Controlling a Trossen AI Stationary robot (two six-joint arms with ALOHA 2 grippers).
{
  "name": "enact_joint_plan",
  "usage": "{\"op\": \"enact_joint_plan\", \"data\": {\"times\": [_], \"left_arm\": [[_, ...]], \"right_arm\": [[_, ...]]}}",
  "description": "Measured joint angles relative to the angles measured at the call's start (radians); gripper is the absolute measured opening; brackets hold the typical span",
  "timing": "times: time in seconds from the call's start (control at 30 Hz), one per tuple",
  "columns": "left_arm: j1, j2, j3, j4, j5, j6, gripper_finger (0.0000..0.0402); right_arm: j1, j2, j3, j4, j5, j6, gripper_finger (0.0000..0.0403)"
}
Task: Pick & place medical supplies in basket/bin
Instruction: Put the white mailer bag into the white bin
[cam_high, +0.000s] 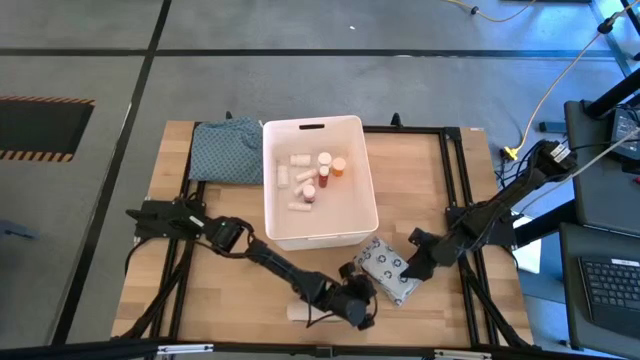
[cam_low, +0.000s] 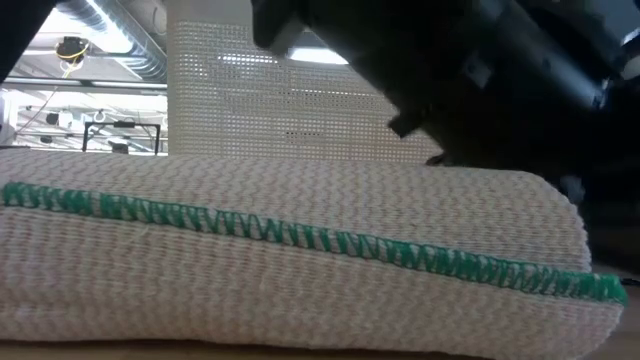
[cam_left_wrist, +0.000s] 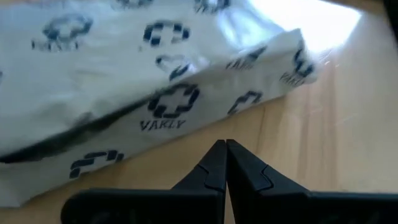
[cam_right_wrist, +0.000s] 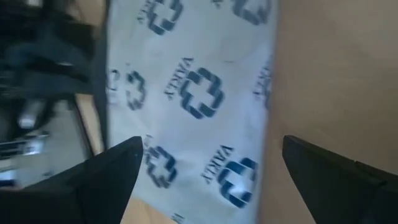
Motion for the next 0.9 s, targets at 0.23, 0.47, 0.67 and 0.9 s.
{"op": "enact_joint_plan", "data": {"times": [0.23,0.47,0.67,0.9], "left_arm": [[0.025,0.004,0.0,-0.009,0.015,-0.007,0.0002],[0.057,0.004,0.0,-0.008,0.053,-0.008,0.0002],[0.075,0.004,0.0,-0.001,0.055,-0.008,0.0002],[0.071,0.004,0.0,0.0,0.07,-0.008,0.0002]], "right_arm": [[0.0,0.001,-0.083,0.175,-0.006,0.029,0.039],[-0.024,0.003,-0.154,0.363,-0.03,0.03,0.039],[-0.027,0.004,-0.163,0.39,-0.039,0.031,0.0377],[-0.027,0.005,-0.163,0.393,-0.055,0.032,0.0307]]}}
